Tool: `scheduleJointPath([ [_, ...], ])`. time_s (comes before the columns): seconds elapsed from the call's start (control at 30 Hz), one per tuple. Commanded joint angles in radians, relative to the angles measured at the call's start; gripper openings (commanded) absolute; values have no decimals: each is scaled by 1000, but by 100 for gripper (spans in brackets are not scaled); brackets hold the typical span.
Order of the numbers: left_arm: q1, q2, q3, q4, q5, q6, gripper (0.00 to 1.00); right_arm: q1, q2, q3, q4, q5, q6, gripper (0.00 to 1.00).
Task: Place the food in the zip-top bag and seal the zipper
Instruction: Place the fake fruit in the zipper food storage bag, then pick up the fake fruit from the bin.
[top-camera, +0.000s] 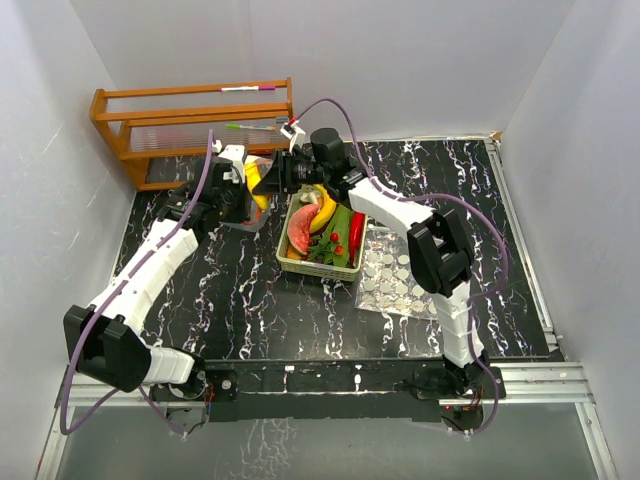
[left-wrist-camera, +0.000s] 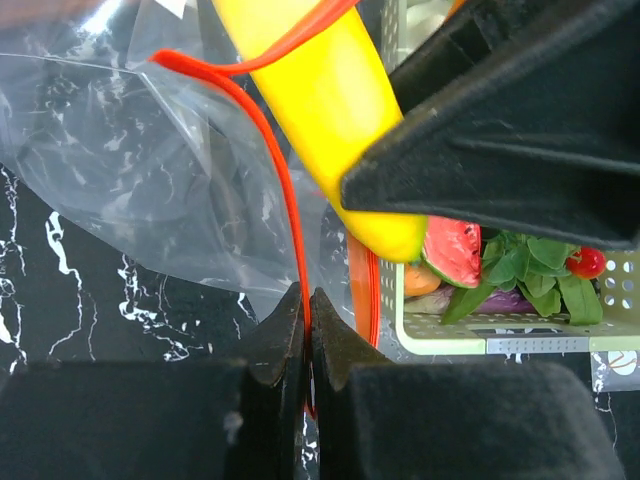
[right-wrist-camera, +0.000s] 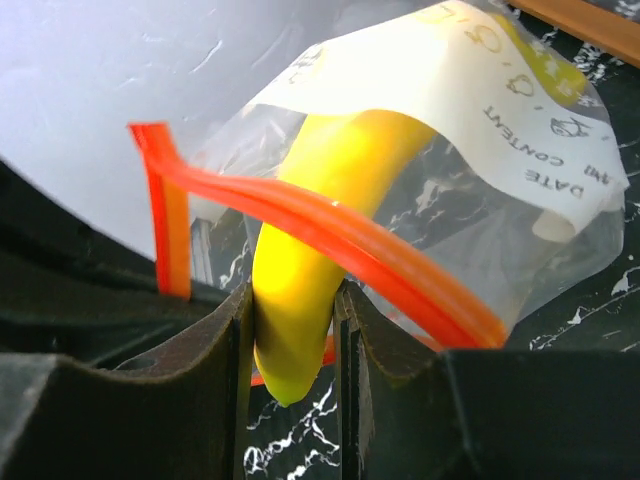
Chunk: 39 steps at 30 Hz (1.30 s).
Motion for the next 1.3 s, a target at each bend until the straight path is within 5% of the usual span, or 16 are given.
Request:
scheduleJointPath([
  [0.0,1,-46,-5,15,43,-23,0,5,31,91,-56,107,63,29],
  [0.13,1,-34,-2,25,52,-28,0,20,-13,87,-128,157,17,61],
  [0.23,1,-24,6,30,60,-31,0,24,-81,41,-130,198,-17,74],
  [0.47,1,0,38,3,4,-19,0,26,-247,-76,-204,207,-87,75],
  [0.67,1,17,76,-29,-96,19,0,0,-384,-232,-351,472,-135,75],
  [1.27,1,0,35,-5,-41,12,0,-96,-43,-124,-425,776,-114,67],
])
